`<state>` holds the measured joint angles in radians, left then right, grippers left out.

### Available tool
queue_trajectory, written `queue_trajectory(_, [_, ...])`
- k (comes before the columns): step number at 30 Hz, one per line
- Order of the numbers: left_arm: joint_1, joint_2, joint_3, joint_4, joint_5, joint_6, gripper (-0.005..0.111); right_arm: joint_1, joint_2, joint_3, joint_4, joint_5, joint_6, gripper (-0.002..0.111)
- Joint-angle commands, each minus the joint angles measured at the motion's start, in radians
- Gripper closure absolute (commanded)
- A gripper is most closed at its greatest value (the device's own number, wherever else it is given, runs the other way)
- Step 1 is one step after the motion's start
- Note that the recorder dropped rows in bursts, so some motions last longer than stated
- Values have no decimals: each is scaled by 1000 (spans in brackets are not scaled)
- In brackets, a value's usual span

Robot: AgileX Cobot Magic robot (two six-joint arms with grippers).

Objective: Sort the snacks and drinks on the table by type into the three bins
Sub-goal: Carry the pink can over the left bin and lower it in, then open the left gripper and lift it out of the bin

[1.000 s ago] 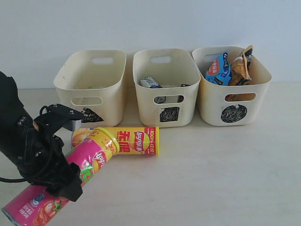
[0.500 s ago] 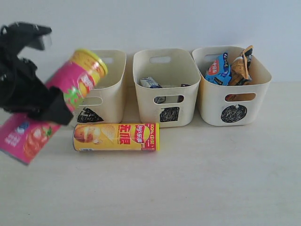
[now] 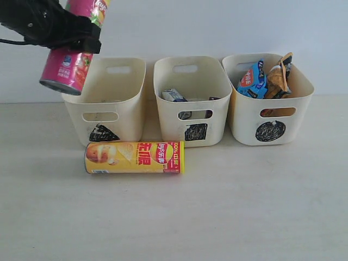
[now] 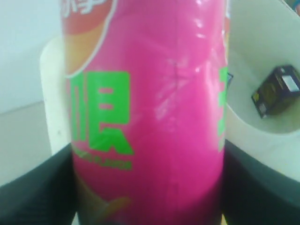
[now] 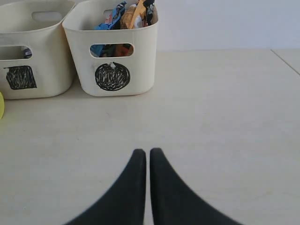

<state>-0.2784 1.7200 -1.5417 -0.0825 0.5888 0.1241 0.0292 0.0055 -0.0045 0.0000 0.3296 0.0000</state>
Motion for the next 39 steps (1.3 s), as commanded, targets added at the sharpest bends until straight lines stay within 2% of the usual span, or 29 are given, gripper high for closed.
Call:
queue_trajectory(1, [5,122,-75,-6,-170,-27,103,2,-5,5,-6,-6,0,108])
queue_trajectory(4, [9,207,-130,-6,-226,-27,103,2,-5,5,-6,-6,0,108])
queue_trajectory(10, [37,337,-233,-6,-224,-54,103,2,-5,5,-6,-6,0,108])
queue_trajectory(21, [62,452,-257,-7,-233,-79,101,2,-5,5,-6,-6,0,108])
queue_trajectory(24, [62,468,-257,-7,-233,-79,88,2,-5,5,-6,-6,0,108])
queue_trajectory(29, [62,473,-257,-7,-228,-79,49,2,-5,5,-6,-6,0,108])
queue_trajectory(31, [62,473,-257,-7,-230,-79,37,2,-5,5,-6,-6,0,108])
queue_trajectory(35, [62,473,-257,-7,-230,-79,26,2,-5,5,-6,-6,0,108])
queue_trajectory(39, [62,473,-257,-7,-228,-79,25,2,-5,5,-6,-6,0,108])
